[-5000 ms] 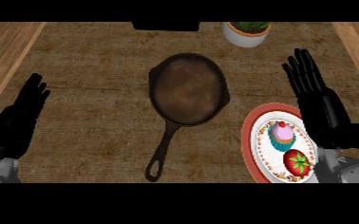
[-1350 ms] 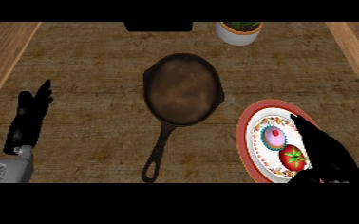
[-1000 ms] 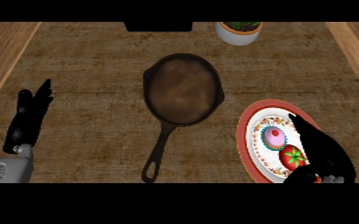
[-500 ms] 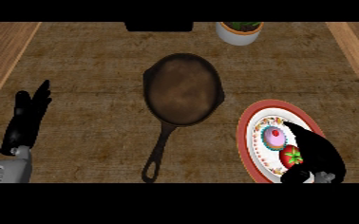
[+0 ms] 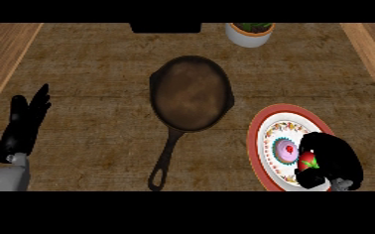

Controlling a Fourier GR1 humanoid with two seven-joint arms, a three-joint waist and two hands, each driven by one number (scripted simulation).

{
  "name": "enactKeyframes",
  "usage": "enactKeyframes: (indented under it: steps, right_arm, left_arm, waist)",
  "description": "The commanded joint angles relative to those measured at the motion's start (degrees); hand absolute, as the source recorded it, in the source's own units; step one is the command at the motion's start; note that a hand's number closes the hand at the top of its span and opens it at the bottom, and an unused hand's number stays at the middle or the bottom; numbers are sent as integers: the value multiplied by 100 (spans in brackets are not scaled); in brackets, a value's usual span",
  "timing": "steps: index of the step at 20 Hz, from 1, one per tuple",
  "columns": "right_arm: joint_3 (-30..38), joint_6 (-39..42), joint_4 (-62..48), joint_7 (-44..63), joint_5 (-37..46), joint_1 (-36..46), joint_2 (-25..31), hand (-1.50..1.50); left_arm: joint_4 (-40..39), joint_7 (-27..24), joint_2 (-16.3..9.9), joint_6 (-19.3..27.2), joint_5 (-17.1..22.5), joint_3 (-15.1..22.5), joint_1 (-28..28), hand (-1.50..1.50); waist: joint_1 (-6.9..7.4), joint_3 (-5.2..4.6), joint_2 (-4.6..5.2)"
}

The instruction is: Pick the tomato from the plate and place it in the pan

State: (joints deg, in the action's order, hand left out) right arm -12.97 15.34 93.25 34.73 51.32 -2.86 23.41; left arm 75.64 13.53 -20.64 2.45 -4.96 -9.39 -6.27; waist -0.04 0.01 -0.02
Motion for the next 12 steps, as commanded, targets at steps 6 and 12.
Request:
enactKeyframes:
  steps: [6,12]
  right_arm:
    - [373,-29,-10,-1148,-99,148,177,150]
    - [372,-279,-243,-3106,-336,467,845,150]
  left_arm:
    - [102,161,254,95,-236,72,-66,0]
    - [121,160,320,142,-273,115,-148,0]
  waist:
    - [10,1,2]
    - [20,3,5]
